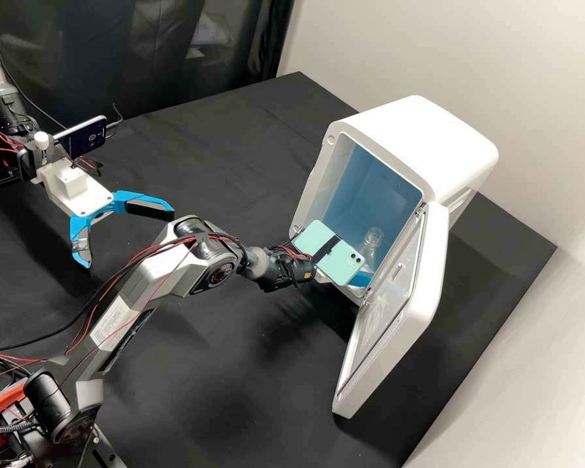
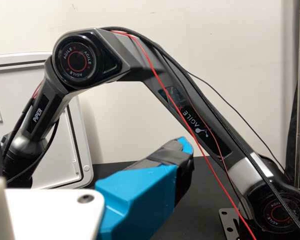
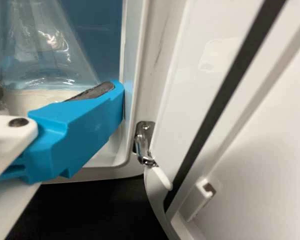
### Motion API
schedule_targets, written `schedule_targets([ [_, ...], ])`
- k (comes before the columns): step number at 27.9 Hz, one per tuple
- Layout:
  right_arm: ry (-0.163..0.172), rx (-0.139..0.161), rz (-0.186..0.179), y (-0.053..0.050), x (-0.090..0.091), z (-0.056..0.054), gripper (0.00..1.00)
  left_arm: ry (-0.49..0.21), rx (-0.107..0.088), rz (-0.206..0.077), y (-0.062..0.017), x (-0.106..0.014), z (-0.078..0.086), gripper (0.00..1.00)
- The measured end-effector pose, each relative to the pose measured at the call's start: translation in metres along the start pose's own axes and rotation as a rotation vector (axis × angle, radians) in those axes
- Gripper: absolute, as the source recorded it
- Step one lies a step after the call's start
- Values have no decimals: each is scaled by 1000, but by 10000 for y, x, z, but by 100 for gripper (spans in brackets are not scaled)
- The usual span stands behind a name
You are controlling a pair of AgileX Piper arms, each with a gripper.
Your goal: Take the flask out of the incubator
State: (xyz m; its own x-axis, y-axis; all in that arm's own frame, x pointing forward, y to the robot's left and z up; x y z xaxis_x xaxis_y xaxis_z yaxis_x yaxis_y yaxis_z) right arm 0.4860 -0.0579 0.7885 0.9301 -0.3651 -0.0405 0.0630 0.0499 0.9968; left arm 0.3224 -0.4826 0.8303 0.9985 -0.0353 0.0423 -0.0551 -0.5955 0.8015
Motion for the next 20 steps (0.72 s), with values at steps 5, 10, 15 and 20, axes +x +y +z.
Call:
schedule_targets([
  [5, -1, 2, 0, 0, 0, 1, 0, 0, 0, 0, 0, 0, 0, 100],
  [10, -1, 2, 0, 0, 0, 1, 0, 0, 0, 0, 0, 0, 0, 100],
  [15, -1, -7, 7, -10, -44, 27, 0, 0, 0, 0, 0, 0, 0, 100],
  [20, 9, -13, 19, 46, -164, 7, 0, -1, 0, 0, 0, 0, 3, 100],
])
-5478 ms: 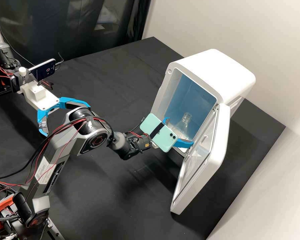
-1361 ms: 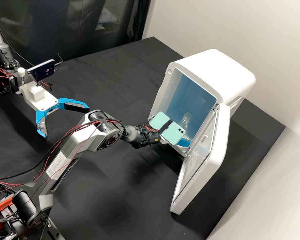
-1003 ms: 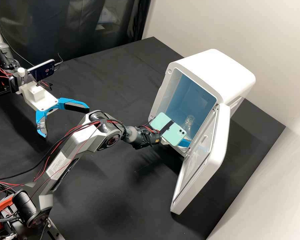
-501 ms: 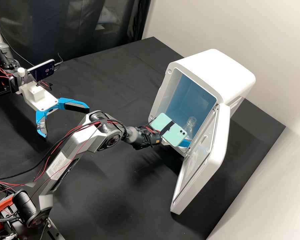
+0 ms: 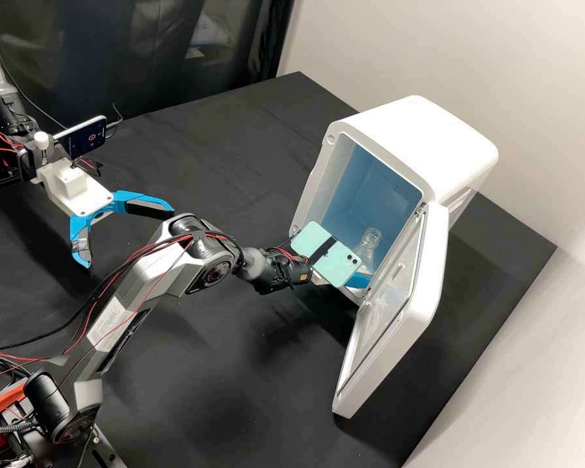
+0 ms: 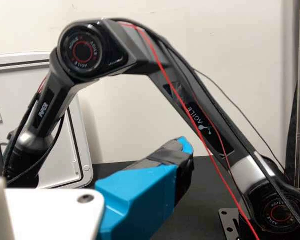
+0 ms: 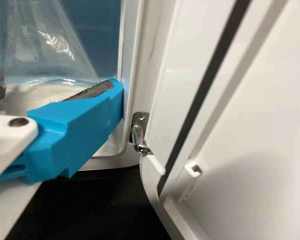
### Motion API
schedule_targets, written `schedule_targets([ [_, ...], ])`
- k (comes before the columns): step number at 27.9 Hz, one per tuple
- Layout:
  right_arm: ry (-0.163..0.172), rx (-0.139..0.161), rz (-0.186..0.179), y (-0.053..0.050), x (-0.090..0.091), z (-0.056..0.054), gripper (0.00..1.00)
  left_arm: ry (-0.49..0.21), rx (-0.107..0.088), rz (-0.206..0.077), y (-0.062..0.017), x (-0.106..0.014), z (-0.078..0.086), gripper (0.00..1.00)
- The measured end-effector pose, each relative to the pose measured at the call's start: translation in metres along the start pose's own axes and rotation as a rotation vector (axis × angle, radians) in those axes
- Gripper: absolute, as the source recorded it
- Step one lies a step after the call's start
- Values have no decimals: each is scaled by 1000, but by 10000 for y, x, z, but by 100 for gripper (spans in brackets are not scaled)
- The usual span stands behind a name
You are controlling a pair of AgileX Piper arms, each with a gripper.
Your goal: Take the flask out of the incubator
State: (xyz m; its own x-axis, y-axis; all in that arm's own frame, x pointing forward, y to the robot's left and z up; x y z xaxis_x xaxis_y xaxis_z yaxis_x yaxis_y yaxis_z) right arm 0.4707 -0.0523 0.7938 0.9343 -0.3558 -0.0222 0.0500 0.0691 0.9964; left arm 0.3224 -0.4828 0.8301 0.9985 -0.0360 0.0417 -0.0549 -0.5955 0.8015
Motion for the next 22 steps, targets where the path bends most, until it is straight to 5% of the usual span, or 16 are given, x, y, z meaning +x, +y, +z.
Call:
schedule_targets([
  [14, 84, 24, 99, 249, -305, -140, 0, 2, -1, 0, 0, 0, -1, 100],
  [22, 85, 28, 95, 237, -408, -129, 0, 2, -1, 0, 0, 0, -1, 100],
])
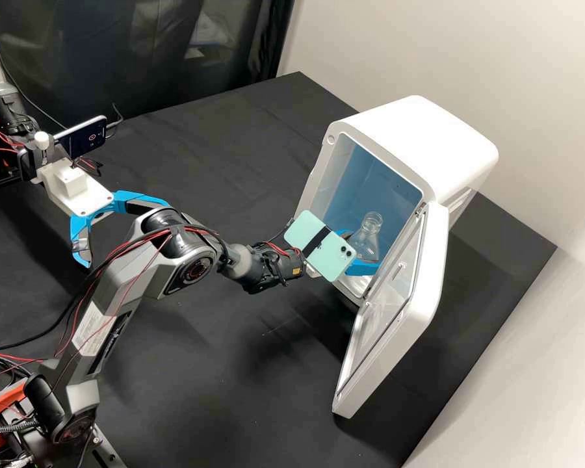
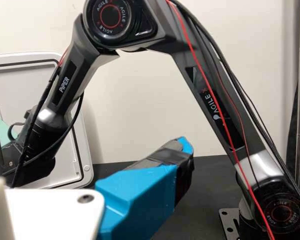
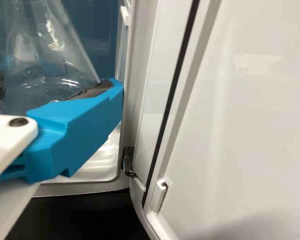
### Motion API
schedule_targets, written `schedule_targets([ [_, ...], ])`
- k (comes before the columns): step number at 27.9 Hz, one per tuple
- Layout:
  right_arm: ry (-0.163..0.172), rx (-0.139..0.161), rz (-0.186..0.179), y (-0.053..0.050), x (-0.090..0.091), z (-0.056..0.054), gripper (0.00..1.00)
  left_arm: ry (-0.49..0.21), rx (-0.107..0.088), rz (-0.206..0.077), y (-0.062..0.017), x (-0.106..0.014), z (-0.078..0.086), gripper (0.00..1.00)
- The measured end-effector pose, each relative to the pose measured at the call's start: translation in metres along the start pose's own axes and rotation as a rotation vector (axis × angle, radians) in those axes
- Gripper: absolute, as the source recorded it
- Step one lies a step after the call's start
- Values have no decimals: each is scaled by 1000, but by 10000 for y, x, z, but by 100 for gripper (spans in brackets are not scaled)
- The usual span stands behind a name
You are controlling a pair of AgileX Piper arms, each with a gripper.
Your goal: Take the flask out of the incubator
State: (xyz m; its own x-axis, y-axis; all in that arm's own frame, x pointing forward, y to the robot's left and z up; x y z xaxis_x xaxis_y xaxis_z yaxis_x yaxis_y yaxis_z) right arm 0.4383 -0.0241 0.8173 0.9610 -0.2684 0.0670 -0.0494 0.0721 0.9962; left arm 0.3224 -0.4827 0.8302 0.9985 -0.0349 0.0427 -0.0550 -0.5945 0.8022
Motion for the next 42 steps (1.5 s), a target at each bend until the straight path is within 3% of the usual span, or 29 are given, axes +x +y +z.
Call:
schedule_targets([
  [6, 0, 36, -34, -114, -135, -10, 0, 0, 0, 0, 0, 0, 0, 100],
  [14, 10, 80, -106, -242, -412, -31, 0, 0, 0, 0, 0, 0, 0, 100],
  [21, 64, 80, -133, -254, -750, -60, 0, 0, 0, 0, 0, 0, 0, 100],
  [28, 117, 39, -158, -195, -1126, -61, 0, 4, 0, 1, 2, 1, -12, 100],
  [33, 176, 27, -175, -189, -1409, -52, 0, 20, 1, 1, 6, -6, -65, 100],
  [42, 157, 1, -259, -384, -1612, 84, 0, 23, -3, 11, 41, -26, -79, 100],
])
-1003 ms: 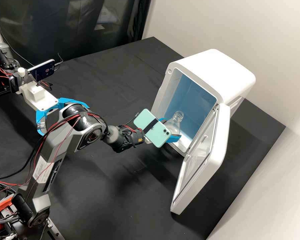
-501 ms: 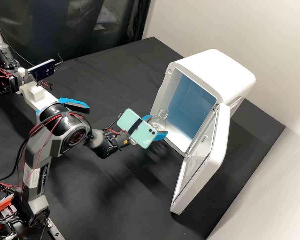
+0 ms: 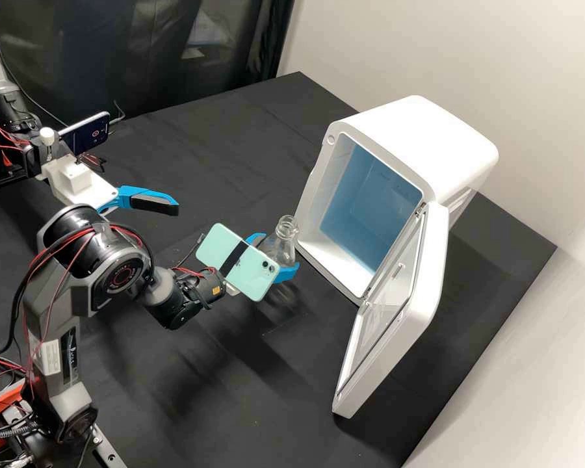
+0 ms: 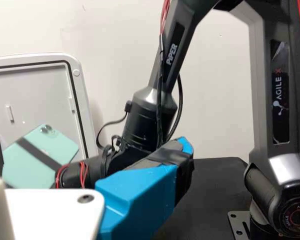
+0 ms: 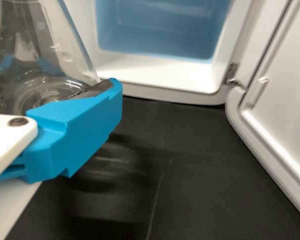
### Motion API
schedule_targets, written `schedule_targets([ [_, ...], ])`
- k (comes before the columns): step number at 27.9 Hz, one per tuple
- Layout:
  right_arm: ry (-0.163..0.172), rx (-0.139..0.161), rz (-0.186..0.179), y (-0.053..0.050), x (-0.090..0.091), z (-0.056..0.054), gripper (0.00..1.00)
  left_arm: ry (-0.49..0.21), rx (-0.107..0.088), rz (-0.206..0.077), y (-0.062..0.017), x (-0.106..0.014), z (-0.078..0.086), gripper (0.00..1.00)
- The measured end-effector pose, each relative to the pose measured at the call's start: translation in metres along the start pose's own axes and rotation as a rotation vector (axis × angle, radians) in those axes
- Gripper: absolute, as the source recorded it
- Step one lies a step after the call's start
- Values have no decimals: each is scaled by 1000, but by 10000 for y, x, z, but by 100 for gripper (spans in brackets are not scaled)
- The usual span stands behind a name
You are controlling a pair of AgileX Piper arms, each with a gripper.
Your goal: Take the flask out of the incubator
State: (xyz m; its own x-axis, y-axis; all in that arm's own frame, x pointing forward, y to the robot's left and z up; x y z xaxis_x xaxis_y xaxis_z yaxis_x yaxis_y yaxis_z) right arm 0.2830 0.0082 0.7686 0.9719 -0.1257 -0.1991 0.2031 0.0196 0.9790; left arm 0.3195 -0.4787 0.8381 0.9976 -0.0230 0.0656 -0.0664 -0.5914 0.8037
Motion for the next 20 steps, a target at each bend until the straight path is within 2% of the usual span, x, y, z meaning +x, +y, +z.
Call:
schedule_targets([
  [7, -9, -14, -70, -220, -14, 46, 0, 12, 3, 0, 5, -22, -43, 100],
  [10, -37, -20, -115, -342, -48, 127, 0, 12, 3, 0, 5, -22, -43, 100],
  [16, -83, -26, -182, -493, -139, 269, 0, 11, 2, 8, 34, -43, -40, 100],
  [20, -63, -33, -182, -536, -217, 303, 0, 11, 2, 8, 34, -50, -41, 100],
])
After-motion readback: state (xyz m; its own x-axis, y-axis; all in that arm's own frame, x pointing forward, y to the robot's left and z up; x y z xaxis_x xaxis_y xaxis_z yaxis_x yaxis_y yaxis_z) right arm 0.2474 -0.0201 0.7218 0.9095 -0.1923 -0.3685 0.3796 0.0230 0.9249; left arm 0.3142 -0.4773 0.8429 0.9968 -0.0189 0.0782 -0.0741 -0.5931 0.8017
